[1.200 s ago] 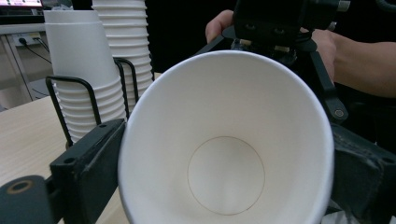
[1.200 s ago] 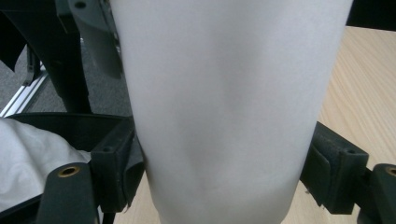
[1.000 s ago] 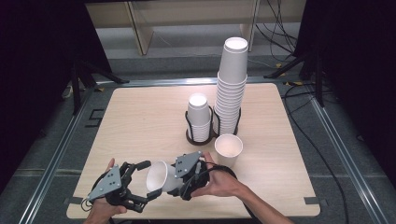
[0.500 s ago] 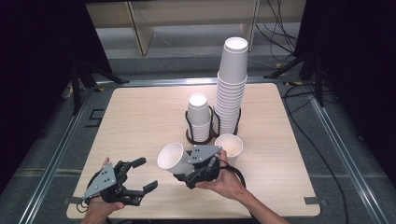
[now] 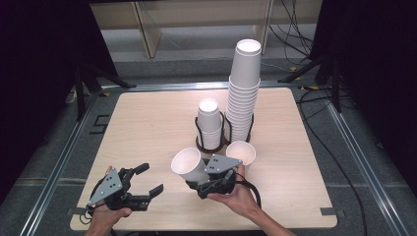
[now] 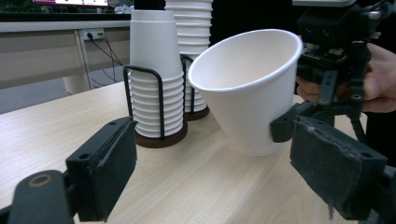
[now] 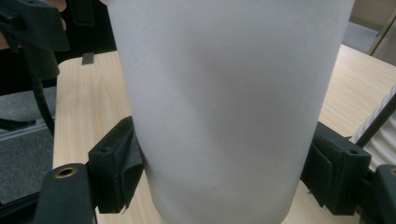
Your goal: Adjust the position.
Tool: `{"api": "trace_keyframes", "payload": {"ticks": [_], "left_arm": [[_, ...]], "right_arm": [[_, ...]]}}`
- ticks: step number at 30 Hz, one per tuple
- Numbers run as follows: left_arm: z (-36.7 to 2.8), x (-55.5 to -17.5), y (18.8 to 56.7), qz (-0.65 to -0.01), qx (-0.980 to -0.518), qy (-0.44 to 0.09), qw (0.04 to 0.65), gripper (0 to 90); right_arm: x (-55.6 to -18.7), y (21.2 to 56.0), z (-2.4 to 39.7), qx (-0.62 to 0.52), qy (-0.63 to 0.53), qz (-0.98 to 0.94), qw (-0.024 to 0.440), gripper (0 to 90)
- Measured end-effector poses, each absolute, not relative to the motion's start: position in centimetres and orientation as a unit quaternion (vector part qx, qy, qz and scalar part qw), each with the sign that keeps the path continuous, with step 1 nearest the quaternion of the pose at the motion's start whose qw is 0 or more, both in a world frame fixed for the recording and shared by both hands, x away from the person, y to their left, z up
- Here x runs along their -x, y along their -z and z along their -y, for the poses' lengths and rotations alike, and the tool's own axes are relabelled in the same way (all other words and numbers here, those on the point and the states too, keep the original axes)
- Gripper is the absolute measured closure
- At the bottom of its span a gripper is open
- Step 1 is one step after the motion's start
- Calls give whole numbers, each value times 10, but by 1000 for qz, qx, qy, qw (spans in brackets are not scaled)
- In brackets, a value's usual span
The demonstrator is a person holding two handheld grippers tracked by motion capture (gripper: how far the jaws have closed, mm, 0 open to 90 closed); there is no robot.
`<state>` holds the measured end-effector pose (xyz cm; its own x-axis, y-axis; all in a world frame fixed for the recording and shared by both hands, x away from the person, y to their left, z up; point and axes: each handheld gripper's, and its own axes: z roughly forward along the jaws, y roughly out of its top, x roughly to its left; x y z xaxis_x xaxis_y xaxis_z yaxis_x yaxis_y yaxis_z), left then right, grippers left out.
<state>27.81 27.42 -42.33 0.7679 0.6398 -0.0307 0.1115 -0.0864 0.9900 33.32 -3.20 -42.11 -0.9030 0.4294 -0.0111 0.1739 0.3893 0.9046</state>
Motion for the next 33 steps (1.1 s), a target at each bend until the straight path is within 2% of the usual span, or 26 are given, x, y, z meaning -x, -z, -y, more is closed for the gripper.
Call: {"api": "trace_keyframes", "payload": {"ticks": [8,12,16,19,20,21,25,33], "left_arm": [[-272,-279,426,-269,-709,-198,621,145],[-271,-281,429,-274,-702,-172,634,144],[-266,-281,432,-275,-700,-149,642,144],[-260,-281,433,-255,-693,-136,661,144],[-260,-279,431,-255,-703,-138,649,144],[-258,-279,431,-252,-703,-135,651,143],[-252,-278,432,-248,-706,-129,651,144],[-248,-276,431,-240,-703,-122,658,143]], "right_arm": [[-329,423,44,-187,-531,-818,113,230],[-327,423,51,-181,-546,-809,120,230],[-324,423,53,-169,-560,-805,105,229],[-322,424,51,-165,-569,-800,88,229],[-321,424,50,-161,-570,-802,82,229],[-322,425,49,-153,-575,-799,90,229],[-318,428,41,-140,-573,-805,70,229],[-316,435,26,-109,-574,-809,58,229]]}}
